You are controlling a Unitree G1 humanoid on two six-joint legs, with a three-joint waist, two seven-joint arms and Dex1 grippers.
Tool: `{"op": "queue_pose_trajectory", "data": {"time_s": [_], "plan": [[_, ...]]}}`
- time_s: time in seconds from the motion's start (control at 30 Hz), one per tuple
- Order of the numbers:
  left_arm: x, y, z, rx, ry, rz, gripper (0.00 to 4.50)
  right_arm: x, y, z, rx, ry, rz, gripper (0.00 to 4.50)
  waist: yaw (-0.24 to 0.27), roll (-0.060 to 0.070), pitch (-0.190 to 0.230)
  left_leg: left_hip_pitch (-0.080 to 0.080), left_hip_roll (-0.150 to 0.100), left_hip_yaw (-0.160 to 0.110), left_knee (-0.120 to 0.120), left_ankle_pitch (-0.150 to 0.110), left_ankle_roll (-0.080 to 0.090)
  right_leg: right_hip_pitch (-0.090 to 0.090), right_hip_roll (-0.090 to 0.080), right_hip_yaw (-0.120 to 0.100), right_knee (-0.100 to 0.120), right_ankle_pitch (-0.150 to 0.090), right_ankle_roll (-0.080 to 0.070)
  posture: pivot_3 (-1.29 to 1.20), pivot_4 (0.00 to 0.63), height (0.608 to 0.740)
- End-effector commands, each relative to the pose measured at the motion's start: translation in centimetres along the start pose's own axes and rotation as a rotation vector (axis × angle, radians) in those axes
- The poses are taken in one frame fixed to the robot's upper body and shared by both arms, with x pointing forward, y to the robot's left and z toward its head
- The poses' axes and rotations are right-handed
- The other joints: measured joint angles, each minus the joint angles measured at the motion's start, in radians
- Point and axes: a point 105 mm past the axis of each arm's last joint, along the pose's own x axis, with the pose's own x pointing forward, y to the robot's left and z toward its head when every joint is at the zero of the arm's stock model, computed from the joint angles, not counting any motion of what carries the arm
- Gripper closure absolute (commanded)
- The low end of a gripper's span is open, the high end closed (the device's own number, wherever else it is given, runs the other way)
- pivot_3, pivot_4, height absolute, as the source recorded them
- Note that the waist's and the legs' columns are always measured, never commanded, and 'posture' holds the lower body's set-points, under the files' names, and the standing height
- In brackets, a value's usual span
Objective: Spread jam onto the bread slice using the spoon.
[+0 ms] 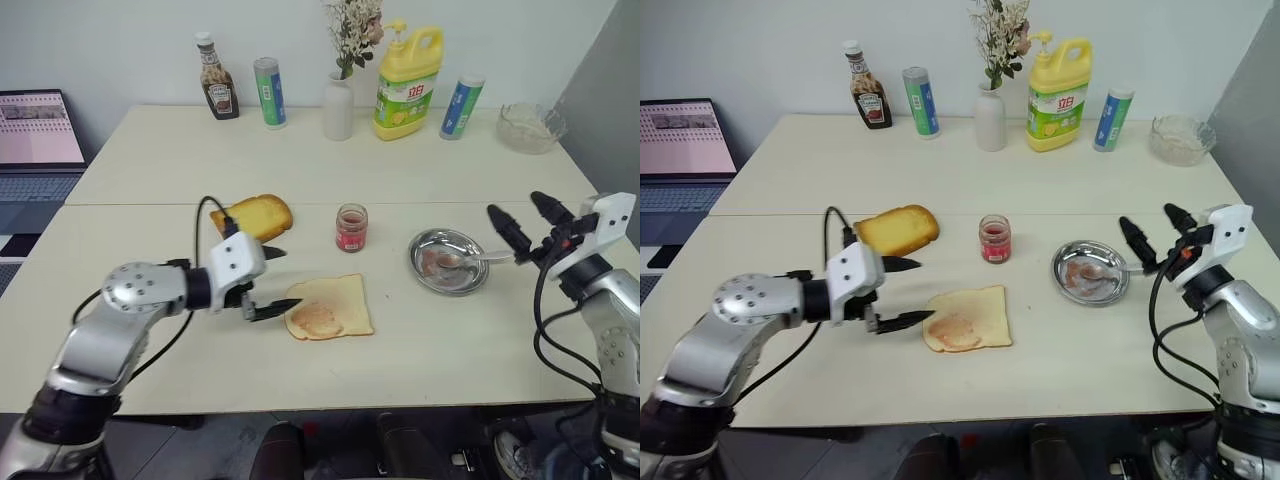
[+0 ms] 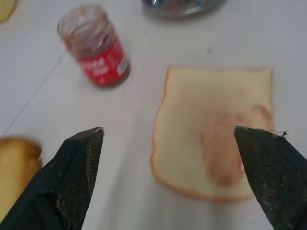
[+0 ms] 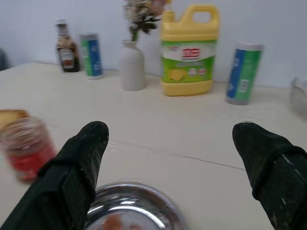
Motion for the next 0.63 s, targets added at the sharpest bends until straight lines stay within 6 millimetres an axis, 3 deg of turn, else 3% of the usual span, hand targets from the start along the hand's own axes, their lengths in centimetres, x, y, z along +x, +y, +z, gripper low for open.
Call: {"op": "queue_pose_trajectory", "data": {"time_s": [0.03, 0.17, 0.3, 0.63], "plan": [[-2.4, 0.6, -0.9, 0.043, 0.054, 0.037, 0.00, -1.0, 4.9, 0.4, -0.120, 0.074, 0.258, 0.03, 0.002, 0.000, 0.000, 0.000, 0.000, 0.000, 0.000, 0.000, 0.000, 0.000, -0.001, 0.000, 0.000, 0.000, 0.000, 0.00, 0.150, 0.740], [-3.8, -0.3, -3.3, 0.068, 0.160, -0.014, 0.00, -4.0, 7.7, -0.8, -0.228, 0.196, 0.544, 0.03, 0.010, 0.000, 0.000, 0.000, -0.001, 0.001, 0.000, 0.000, 0.000, 0.000, -0.002, 0.000, 0.000, -0.002, 0.003, 0.00, 0.150, 0.740], [-4.4, -1.5, -3.8, 0.051, 0.167, -0.054, 0.00, -6.3, 7.8, -1.0, -0.203, 0.294, 0.676, 0.03, 0.017, -0.002, 0.000, 0.004, -0.001, 0.002, 0.001, 0.000, 0.000, 0.004, -0.003, 0.000, -0.001, -0.003, 0.004, 0.00, 0.150, 0.740], [-4.0, -1.9, -2.9, 0.012, 0.114, -0.057, 0.00, -6.4, 7.6, -1.1, -0.194, 0.314, 0.732, 0.03, 0.017, -0.002, 0.000, 0.007, -0.001, 0.003, 0.001, 0.000, 0.000, 0.006, -0.002, 0.000, 0.000, -0.003, 0.004, 0.00, 0.150, 0.740]]}}
